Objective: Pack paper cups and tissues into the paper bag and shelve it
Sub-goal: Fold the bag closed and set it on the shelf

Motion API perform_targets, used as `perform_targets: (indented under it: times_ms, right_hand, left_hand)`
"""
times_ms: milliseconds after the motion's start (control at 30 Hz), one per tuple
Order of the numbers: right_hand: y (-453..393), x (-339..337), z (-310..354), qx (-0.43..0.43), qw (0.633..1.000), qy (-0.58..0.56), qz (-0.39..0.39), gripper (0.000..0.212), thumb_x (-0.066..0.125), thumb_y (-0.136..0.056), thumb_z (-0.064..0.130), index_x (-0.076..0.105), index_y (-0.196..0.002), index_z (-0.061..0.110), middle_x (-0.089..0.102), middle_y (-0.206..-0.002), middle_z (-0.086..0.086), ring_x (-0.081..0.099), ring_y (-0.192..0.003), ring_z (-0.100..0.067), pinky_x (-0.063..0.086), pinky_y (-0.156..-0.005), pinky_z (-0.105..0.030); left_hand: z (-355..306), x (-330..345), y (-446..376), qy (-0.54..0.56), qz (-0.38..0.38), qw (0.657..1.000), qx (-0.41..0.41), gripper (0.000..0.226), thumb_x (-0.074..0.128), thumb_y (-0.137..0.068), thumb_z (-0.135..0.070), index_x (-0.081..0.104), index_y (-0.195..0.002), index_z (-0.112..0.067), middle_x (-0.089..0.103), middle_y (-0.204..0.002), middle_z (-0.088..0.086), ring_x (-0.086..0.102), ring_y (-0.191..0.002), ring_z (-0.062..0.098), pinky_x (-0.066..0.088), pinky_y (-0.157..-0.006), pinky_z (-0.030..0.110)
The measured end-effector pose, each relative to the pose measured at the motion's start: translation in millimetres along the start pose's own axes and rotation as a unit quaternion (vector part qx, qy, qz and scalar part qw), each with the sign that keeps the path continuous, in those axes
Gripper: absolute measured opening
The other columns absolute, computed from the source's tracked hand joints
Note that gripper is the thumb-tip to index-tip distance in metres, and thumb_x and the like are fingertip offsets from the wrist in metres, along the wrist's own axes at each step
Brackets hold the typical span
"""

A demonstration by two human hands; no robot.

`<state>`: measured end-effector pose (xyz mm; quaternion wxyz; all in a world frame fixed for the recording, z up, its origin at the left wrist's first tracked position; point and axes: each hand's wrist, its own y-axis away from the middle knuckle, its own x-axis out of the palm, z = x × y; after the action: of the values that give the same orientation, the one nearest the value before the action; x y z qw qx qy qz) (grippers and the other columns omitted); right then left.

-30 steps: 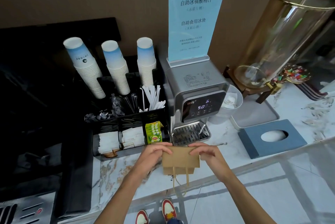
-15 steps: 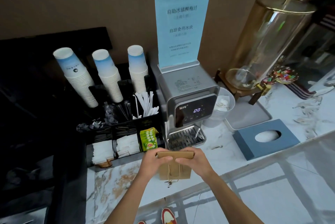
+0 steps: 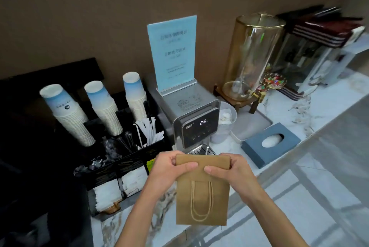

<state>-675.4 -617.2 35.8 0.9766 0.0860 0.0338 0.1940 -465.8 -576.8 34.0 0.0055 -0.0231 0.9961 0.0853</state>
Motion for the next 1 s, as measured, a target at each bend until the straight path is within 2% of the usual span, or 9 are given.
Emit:
perform_targets:
  times_ms: [67,167,200,300,433,600,733,1000]
  right_hand:
    - [21,-11,13,-0.006,0.999,-0.017,-0.038,0.022,0.089,-0.068,0.022,0.075,-0.081,0.01,0.077,-0.076,-0.006,0.073,-0.069,-0.016,0.056,-0.058,-0.023]
    - [54,-33,26,-0.005,0.994,-0.06,-0.095,0.025,0.086,-0.069,0.021,0.075,-0.087,0.008,0.078,-0.084,-0.011,0.075,-0.076,-0.022,0.059,-0.062,-0.026]
    - [64,-43,28,-0.005,0.99,-0.078,-0.114,0.026,0.086,-0.069,0.021,0.076,-0.089,0.008,0.079,-0.087,-0.012,0.076,-0.079,-0.024,0.059,-0.063,-0.026]
    - [93,-79,32,-0.015,0.977,-0.123,-0.176,0.027,0.083,-0.072,0.018,0.075,-0.095,0.007,0.077,-0.095,-0.019,0.075,-0.087,-0.033,0.061,-0.068,-0.032]
    - [127,-134,26,-0.034,0.955,-0.15,-0.254,0.032,0.083,-0.071,0.017,0.074,-0.098,0.003,0.076,-0.096,-0.023,0.074,-0.089,-0.037,0.061,-0.071,-0.035]
    - [170,-219,17,-0.068,0.926,-0.149,-0.339,0.025,0.084,-0.071,0.016,0.075,-0.093,0.005,0.077,-0.09,-0.019,0.075,-0.082,-0.03,0.059,-0.067,-0.031]
    - [202,-304,14,-0.095,0.9,-0.14,-0.401,0.023,0.083,-0.071,0.016,0.075,-0.09,0.007,0.077,-0.087,-0.016,0.074,-0.078,-0.025,0.058,-0.064,-0.029]
    - [256,-468,11,-0.109,0.874,-0.131,-0.455,0.014,0.08,-0.075,0.01,0.076,-0.088,0.007,0.078,-0.084,-0.013,0.074,-0.075,-0.022,0.057,-0.062,-0.026]
  left_hand:
    - [-15,15,1,0.018,0.032,0.999,0.008,0.014,0.088,-0.066,-0.025,0.076,-0.071,-0.02,0.071,-0.06,-0.002,0.067,-0.056,0.009,0.05,-0.048,0.019]
    - [-30,45,-1,0.034,0.091,0.995,0.01,0.01,0.084,-0.074,-0.013,0.077,-0.078,-0.018,0.075,-0.065,0.002,0.07,-0.057,0.009,0.05,-0.047,0.016]
    - [-33,56,-3,0.034,0.113,0.993,0.011,0.013,0.084,-0.074,-0.013,0.077,-0.084,-0.018,0.078,-0.073,0.005,0.073,-0.063,0.013,0.054,-0.051,0.018]
    - [-40,94,-10,0.021,0.21,0.978,0.0,0.034,0.086,-0.072,-0.023,0.076,-0.104,-0.023,0.079,-0.101,0.007,0.076,-0.094,0.024,0.061,-0.076,0.029]
    - [-43,161,-22,-0.038,0.325,0.945,0.0,0.03,0.083,-0.078,-0.022,0.076,-0.106,-0.03,0.077,-0.109,-0.005,0.073,-0.102,0.012,0.056,-0.079,0.018]
    - [-54,266,-46,-0.094,0.416,0.904,0.025,0.048,0.089,-0.069,-0.038,0.071,-0.114,-0.037,0.075,-0.115,-0.008,0.071,-0.106,0.012,0.057,-0.082,0.02]
    - [-60,370,-64,-0.101,0.459,0.882,0.045,0.049,0.09,-0.069,-0.035,0.07,-0.113,-0.038,0.075,-0.115,-0.008,0.071,-0.106,0.012,0.058,-0.082,0.021]
    - [-83,562,-88,-0.085,0.503,0.859,0.055,0.036,0.082,-0.077,-0.01,0.075,-0.11,-0.022,0.077,-0.111,0.0,0.072,-0.105,0.015,0.057,-0.082,0.02]
